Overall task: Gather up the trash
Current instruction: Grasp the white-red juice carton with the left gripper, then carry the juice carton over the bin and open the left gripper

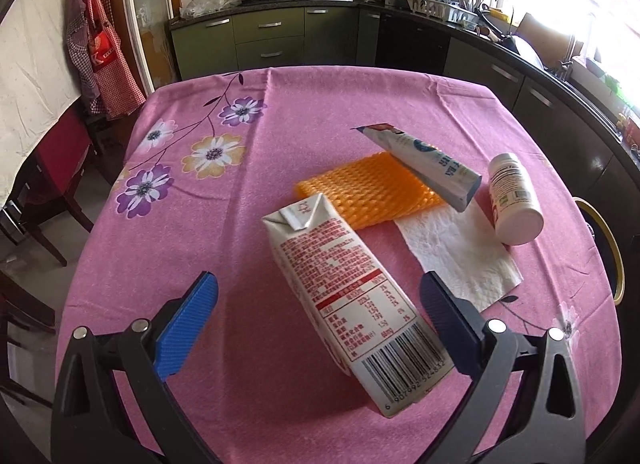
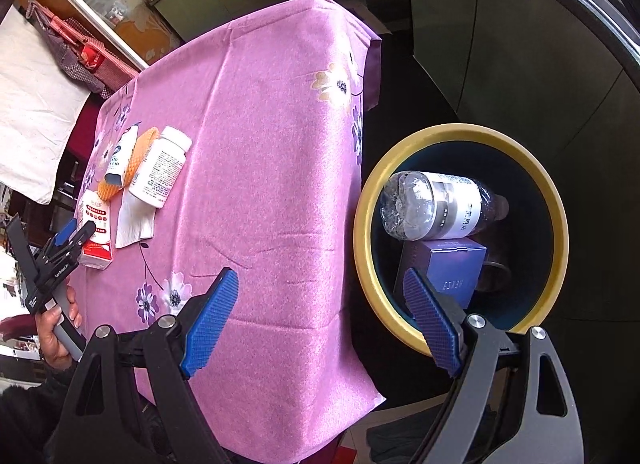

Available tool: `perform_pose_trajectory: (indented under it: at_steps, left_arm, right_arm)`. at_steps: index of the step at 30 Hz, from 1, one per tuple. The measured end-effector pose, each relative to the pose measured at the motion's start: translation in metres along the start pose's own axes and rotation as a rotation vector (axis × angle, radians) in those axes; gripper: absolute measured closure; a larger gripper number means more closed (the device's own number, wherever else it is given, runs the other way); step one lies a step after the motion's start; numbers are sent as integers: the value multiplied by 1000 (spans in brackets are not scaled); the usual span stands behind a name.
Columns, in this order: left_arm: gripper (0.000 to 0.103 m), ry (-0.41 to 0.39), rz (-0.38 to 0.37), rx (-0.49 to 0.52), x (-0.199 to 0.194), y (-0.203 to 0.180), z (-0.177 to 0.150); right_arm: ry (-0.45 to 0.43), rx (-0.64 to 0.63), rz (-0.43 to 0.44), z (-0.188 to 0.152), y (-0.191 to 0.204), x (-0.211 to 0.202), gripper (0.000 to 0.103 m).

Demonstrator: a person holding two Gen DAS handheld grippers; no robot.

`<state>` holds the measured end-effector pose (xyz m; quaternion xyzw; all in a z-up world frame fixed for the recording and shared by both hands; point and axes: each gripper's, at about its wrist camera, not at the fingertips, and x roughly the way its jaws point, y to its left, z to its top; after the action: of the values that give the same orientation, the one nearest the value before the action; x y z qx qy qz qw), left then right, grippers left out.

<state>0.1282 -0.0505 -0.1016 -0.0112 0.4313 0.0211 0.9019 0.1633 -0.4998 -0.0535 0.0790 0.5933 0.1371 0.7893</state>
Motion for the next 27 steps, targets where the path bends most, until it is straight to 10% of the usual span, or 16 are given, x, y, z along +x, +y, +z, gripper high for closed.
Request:
perform_pose_trajectory:
  at_steps: [11, 18, 27]
  left_arm:
    - [15, 25, 34, 15, -10, 46, -10]
    - [68, 45, -97, 82, -3, 33, -12]
    - [68, -31, -101, 140, -23, 24, -14]
  right_arm:
    - [4, -38, 9, 4, 20, 3, 19]
    - [9, -55, 9, -2, 27, 0, 19]
    - [1, -50, 15, -5, 24, 0, 19]
